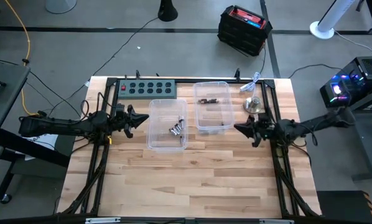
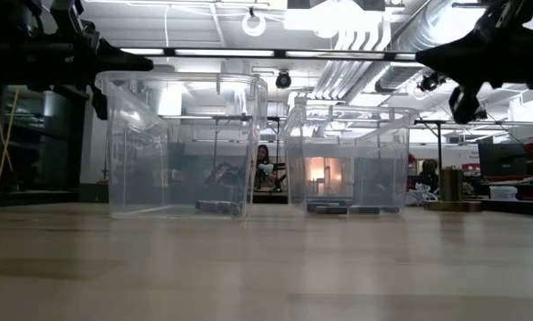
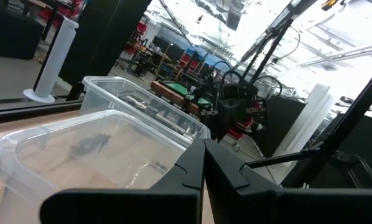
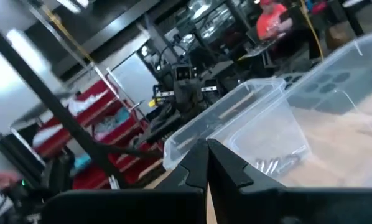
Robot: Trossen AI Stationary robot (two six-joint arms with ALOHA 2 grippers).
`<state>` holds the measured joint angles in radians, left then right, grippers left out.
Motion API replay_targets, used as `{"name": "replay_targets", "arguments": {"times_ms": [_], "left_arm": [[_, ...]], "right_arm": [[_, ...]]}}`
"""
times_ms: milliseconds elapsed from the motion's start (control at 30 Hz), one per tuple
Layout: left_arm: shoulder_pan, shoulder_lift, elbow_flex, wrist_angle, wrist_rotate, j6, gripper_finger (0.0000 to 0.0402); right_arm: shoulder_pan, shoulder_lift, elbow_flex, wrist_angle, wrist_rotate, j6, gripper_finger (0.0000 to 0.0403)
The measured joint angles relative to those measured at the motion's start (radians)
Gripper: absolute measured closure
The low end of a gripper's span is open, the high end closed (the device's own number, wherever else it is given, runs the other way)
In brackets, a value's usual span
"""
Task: Sort batteries
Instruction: Return to Home Position
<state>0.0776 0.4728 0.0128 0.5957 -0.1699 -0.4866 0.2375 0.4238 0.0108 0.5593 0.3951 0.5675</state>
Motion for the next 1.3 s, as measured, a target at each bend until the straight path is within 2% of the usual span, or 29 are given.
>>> {"name": "replay_targets", "arguments": {"times_ms": [233,333,667,767,900,1067,1200,1300], "left_arm": [[0.0,0.0,0.0,-0.001,0.0,0.0,0.0401],[0.0,0.0,0.0,-0.001,0.0,0.0,0.0402],[0.001,-0.025,0.0,-0.015,0.0,0.0,0.0401],[-0.002,-0.112,0.0,-0.073,0.001,0.0,0.0401],[-0.001,-0.288,0.0,-0.214,0.001,0.0,0.0401],[0.02,-0.466,0.0,-0.429,0.002,0.0,0.0401],[0.022,-0.469,-0.001,-0.524,-0.013,-0.001,0.0402],[0.006,-0.469,0.0,-0.558,-0.015,0.0,0.0402]], "right_arm": [[-0.183,0.0,0.012,-0.033,-0.279,-0.121,0.0403],[-0.227,0.0,0.012,-0.091,-0.35,-0.142,0.0403],[-0.25,0.001,0.013,-0.496,-0.347,-0.176,0.0403],[-0.249,0.003,0.013,-0.582,-0.348,-0.176,0.0403],[-0.248,0.004,0.013,-0.579,-0.351,-0.176,0.0403],[-0.246,-0.18,0.007,-0.557,-0.352,-0.176,0.0403],[-0.251,-0.39,0.007,-0.555,-0.353,-0.176,0.0402],[-0.264,-0.424,-0.001,-0.471,-0.352,-0.176,0.0402]]}}
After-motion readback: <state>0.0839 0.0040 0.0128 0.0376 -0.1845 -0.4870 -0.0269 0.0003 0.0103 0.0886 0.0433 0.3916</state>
